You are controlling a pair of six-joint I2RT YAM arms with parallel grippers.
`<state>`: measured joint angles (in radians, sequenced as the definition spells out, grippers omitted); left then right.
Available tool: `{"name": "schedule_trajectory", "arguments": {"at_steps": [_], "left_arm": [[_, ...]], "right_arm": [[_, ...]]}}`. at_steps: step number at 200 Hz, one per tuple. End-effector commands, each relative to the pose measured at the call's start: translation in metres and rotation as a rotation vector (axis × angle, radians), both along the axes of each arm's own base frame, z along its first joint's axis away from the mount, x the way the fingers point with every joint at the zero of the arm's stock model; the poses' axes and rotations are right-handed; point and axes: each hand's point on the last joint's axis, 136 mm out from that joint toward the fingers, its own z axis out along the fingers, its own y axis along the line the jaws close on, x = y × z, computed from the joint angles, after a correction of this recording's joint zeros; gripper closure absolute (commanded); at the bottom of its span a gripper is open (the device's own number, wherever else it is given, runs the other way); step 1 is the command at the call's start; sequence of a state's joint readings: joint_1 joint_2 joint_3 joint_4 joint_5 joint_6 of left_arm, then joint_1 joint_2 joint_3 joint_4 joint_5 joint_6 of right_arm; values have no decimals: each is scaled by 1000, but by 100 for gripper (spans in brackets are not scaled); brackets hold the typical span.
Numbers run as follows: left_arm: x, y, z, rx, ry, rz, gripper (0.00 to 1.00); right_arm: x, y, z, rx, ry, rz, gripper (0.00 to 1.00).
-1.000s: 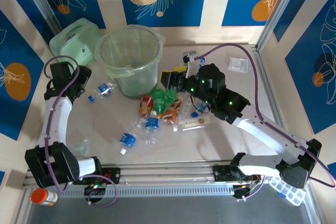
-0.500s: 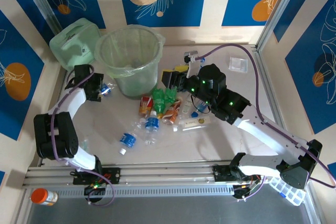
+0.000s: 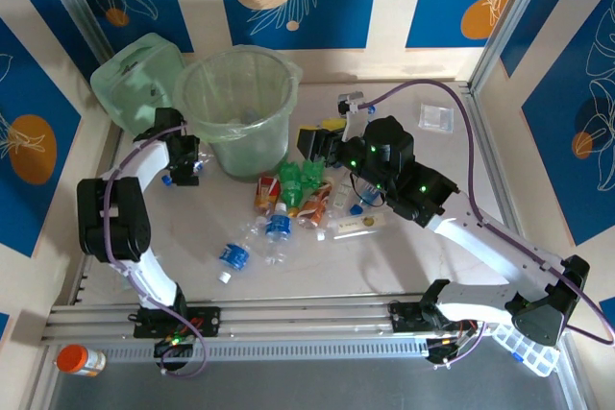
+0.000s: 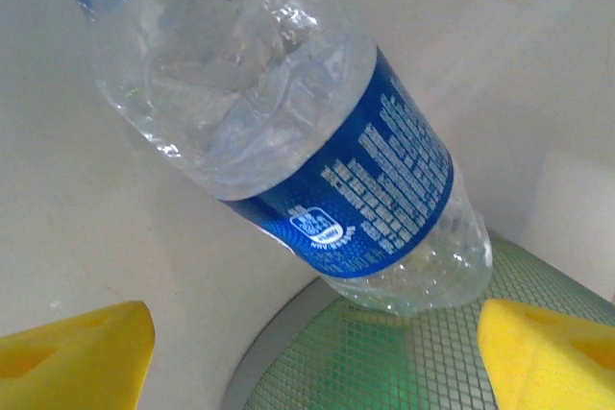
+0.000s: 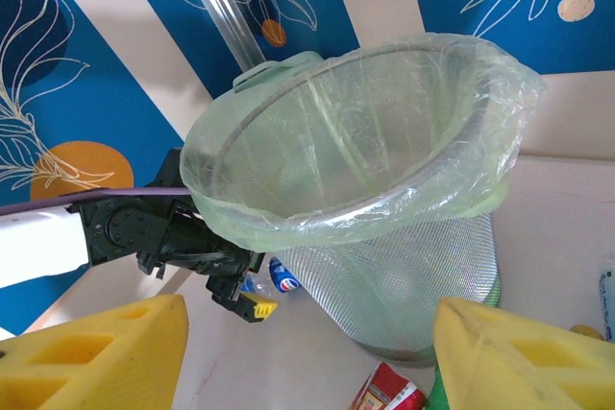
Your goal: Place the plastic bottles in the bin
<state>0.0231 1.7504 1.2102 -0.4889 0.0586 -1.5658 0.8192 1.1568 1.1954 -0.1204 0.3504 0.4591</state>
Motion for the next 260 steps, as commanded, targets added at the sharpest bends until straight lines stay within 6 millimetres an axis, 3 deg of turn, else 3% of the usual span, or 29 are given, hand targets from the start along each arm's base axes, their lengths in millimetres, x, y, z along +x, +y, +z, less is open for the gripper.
{"name": "schedule_trajectory", "arguments": {"at_steps": [1,81,164,182,197,260], "left_arm": [[7,5,-1,14,19,47,12],[16,17,-34,-7,70,79,13],[11,31,-43,21,62,30,27],[3,38,-36,49,62,31,37],[-3,43,-26,84,61,22,41],[-21,44,30,144,-18,-39,43]], "right_arm": [[3,4,-2,-14,-18,13,31],[3,6,-2,-26,-23,21,31],[3,9,-4,-30,-19,37,32],[2,10,-3,-28,-20,40,32],[2,10,-3,-27,-19,40,31],[-3,9,2,-15,-28,51,31]]}}
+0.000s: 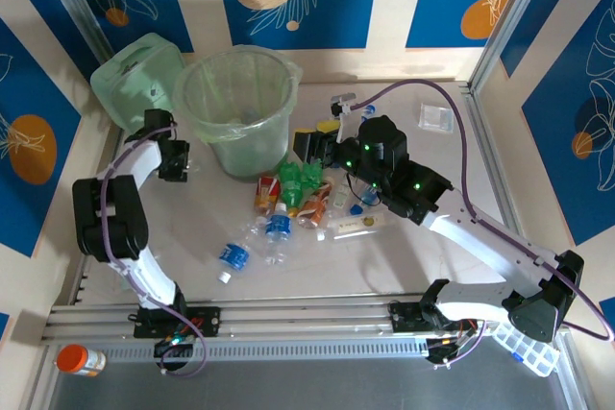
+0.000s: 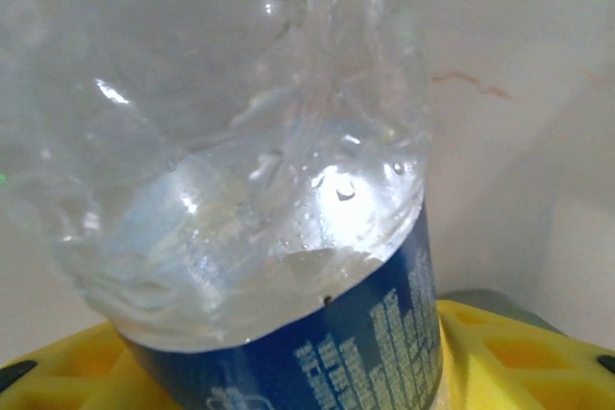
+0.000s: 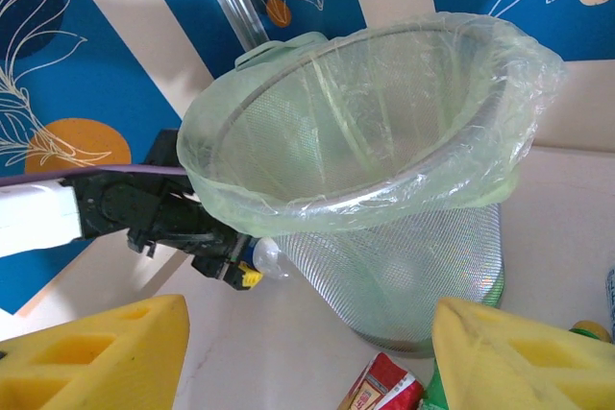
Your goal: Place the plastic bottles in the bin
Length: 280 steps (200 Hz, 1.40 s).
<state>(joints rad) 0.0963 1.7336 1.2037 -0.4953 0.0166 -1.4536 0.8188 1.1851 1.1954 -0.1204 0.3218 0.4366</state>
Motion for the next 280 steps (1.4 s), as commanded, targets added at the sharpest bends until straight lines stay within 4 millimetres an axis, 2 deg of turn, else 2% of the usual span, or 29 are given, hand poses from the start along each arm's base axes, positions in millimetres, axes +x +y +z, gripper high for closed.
{"name": "schedule_trajectory", "arguments": {"at_steps": [1,28,63,82,124,143,163,197,215,250,280], "left_arm": [[-18,7,28,57,-10,-32,43],[-28,8,57,102,-68,-73,44],[-22,-2,111,187,-279,-242,52],[-29,0,149,288,-390,-297,54],[-47,-10,239,565,-644,-449,54],[-49,-29,282,686,-757,-575,53],[-43,-59,312,733,-826,-740,54],[-36,-108,344,779,-901,-960,58],[-31,-128,353,803,-916,-1039,59],[-7,-163,344,773,-868,-1184,61],[13,-187,323,778,-772,-1283,61]], "right_arm": [[-6,0,13,19,-36,20,32],[-9,-1,18,27,-46,23,32],[-11,-3,21,34,-54,14,32],[-13,-3,23,36,-58,18,32],[-16,-4,27,42,-70,22,32],[-17,-5,29,47,-77,17,32],[-15,-7,26,47,-74,6,32],[-13,-5,23,39,-67,6,32],[-13,-5,23,38,-68,2,32],[-8,-9,20,35,-59,-24,32],[1,-17,14,43,-27,-71,32]]}}
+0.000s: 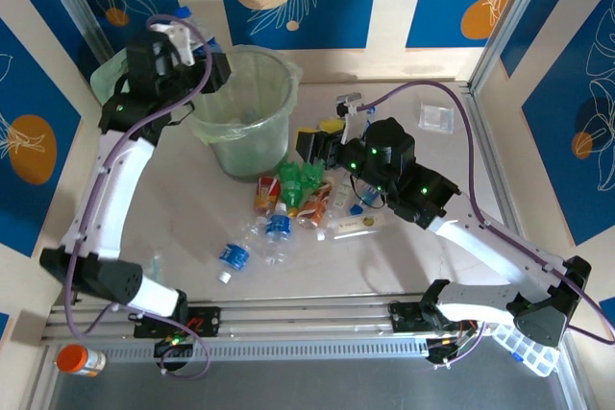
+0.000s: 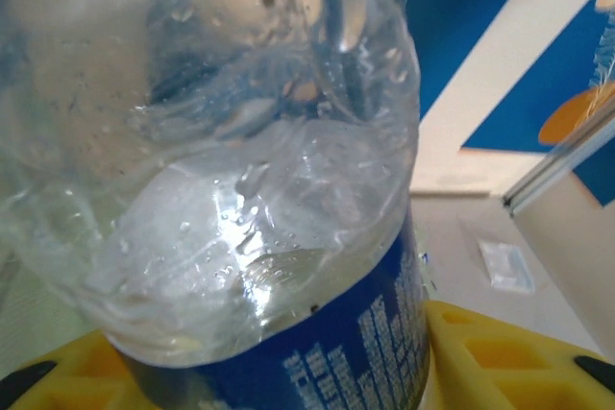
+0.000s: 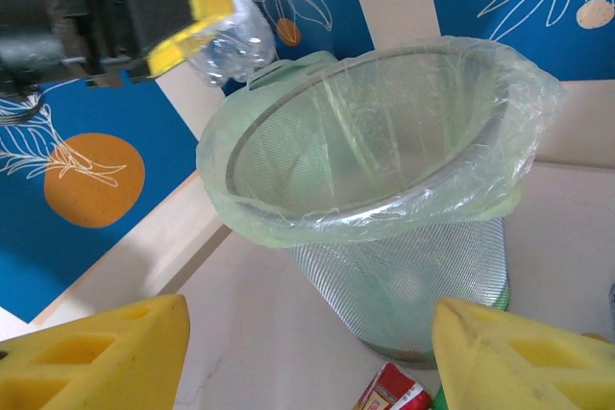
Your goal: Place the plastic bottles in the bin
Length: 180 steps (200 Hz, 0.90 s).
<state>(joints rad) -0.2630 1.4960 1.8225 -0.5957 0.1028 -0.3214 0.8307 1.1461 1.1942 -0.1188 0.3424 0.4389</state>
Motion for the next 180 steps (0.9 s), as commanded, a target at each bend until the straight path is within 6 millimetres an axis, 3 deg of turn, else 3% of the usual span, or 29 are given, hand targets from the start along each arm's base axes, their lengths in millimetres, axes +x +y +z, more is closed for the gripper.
{"name": "schedule_trajectory", "arguments": {"at_steps": [1,73,142,163,180], "left_arm": [[6,-18,-23,105,83,-61,61],[44,-36,-93,214,260,-87,59],[54,-39,-170,268,440,-83,51],[57,-35,-182,268,449,-50,44],[58,-33,-180,264,436,-34,34]], "right_arm": [[9,-11,-1,16,2,-63,32],[11,-15,-3,27,3,-92,31],[15,-11,-9,15,11,-86,31],[16,-10,-11,11,15,-83,31],[16,-10,-11,14,15,-83,31]]}}
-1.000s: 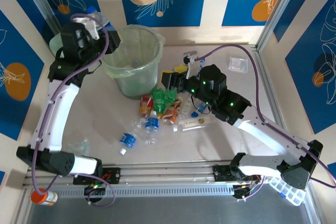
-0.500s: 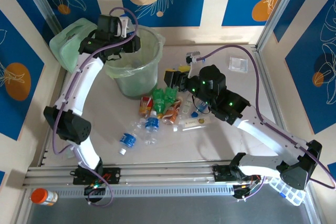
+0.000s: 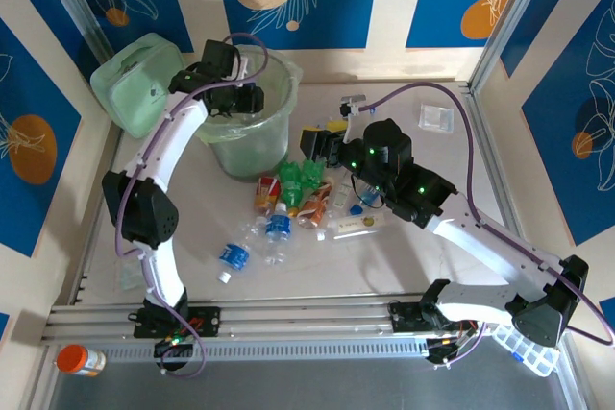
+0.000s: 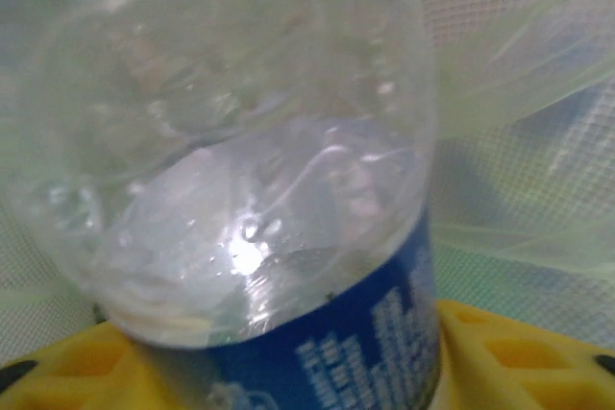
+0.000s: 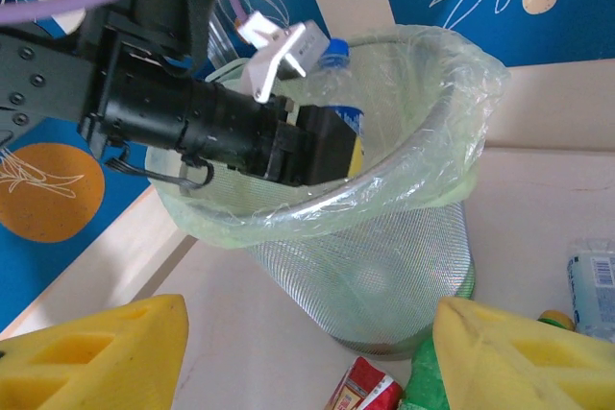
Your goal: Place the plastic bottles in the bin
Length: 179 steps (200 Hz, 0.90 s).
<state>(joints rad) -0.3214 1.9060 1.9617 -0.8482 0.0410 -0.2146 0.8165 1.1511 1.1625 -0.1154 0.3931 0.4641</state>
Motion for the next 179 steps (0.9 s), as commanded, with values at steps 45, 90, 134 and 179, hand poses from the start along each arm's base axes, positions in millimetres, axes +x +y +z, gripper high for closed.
{"name": "schedule_trajectory", "arguments": {"at_steps": [45,90,134,179], "left_arm": [[0,-6,13,-37,-30,12,19],[-12,-7,49,-90,-92,1,15],[-53,-29,115,-162,-225,-98,18],[-127,-41,151,-180,-384,-115,23]], "right_arm": [[2,-2,9,33,-23,-11,31],[-1,-6,14,46,-36,-12,31],[-1,-3,12,41,-33,-2,31],[-2,0,12,38,-39,8,32]]}}
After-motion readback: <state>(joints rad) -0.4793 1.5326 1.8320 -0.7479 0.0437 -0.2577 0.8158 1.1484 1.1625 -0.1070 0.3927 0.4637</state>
